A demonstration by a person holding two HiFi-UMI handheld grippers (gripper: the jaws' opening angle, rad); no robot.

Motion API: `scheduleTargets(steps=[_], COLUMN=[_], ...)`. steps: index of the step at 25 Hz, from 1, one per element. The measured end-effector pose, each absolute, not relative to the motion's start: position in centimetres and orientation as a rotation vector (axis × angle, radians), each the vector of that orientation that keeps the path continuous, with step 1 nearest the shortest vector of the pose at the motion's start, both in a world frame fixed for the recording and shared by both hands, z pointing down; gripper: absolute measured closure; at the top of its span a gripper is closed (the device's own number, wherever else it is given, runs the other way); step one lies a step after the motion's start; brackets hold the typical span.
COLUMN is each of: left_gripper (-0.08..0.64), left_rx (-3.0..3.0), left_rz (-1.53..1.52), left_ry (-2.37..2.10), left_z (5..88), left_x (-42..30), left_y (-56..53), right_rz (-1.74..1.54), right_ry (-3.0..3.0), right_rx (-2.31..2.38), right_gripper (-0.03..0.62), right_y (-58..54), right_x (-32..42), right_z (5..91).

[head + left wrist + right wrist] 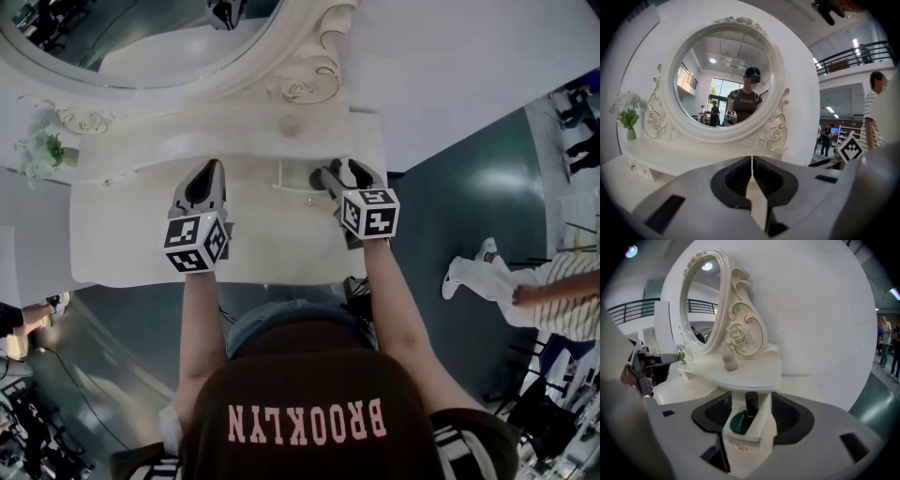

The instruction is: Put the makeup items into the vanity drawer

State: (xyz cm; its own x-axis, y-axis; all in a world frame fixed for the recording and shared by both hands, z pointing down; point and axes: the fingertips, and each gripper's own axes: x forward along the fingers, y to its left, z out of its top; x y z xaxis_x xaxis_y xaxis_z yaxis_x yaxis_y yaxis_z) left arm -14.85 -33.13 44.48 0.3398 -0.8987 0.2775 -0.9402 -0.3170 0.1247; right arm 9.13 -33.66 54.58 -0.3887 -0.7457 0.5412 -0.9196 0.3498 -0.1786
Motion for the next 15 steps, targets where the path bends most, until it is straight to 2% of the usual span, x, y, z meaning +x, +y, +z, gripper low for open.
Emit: scheduleTargets(steps=[7,15], left_gripper=[0.551,0.551], left_rx=[2.365,2.357], left_rz=[0.199,0.169], left_ry=[-1.653,-1.696], left_z=[43.4,42.3], left_x=[-14.9,-16.2], left_y=[-33.1,-32.9], right_rz=[0.567,0.438], right_ry=[-2.277,-2.371], right_rx=[1.541,1.527], right_gripper=[0.342,0.344], right_y=[-34.0,-35.3], right_x=[9.7,6.9], right_z=[51.0,46.9])
